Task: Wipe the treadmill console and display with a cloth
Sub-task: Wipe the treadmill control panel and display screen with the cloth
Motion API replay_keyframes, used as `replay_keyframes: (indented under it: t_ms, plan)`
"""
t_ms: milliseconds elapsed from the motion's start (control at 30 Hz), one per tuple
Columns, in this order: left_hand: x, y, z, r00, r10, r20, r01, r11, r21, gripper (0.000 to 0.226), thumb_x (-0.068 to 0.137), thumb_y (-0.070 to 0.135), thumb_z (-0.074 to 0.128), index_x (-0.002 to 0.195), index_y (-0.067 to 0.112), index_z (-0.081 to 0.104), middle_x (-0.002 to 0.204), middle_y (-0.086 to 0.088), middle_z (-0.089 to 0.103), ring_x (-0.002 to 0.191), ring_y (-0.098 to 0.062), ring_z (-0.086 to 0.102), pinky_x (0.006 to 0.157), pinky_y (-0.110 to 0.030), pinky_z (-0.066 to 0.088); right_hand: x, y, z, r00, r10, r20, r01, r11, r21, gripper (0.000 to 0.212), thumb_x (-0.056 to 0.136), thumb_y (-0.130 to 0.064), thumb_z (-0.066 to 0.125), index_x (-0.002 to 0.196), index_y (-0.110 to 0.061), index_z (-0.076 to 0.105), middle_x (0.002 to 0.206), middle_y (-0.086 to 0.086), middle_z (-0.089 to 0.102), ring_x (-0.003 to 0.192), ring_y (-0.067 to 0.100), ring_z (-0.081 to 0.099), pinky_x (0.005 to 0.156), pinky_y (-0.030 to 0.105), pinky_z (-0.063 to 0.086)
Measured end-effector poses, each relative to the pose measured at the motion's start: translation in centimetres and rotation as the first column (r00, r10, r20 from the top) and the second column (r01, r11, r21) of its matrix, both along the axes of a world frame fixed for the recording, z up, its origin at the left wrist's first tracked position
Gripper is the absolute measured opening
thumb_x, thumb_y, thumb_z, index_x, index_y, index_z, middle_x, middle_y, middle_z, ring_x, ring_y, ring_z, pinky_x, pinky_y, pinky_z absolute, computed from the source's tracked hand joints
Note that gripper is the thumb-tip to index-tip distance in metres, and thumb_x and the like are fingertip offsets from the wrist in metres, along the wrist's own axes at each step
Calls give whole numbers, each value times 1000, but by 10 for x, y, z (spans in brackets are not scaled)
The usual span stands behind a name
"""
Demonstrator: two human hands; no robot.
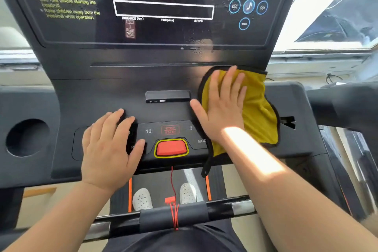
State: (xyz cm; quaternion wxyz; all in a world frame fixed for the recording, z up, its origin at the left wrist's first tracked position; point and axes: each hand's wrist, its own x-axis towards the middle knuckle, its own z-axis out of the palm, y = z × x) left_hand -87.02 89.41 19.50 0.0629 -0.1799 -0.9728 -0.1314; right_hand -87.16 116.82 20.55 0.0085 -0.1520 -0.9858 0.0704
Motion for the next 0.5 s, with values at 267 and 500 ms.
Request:
replay_keyframes:
  t_ms: [267,500]
  plan:
    - [-2,3,6,998,45,48,-45,999,14,66,88,56,43,136,12,56,151,-15,45,139,-40,38,111,-58,30,-6,47,7,940,-333,-74,314,930,-192,101,94,-75,16,161,-4,-13,164,33,-20,154,49,-13,124,64,-1]
    - [-12,11,7,994,81,78,-78,996,-47,70,88,61,42,137,12,56,151,-17,42,137,-42,38,111,-60,31,-4,-20,2,1000,7,3,-7,999,-47,103,93,-78,1,161,-1,-1,166,32,-12,154,51,-10,124,62,-2]
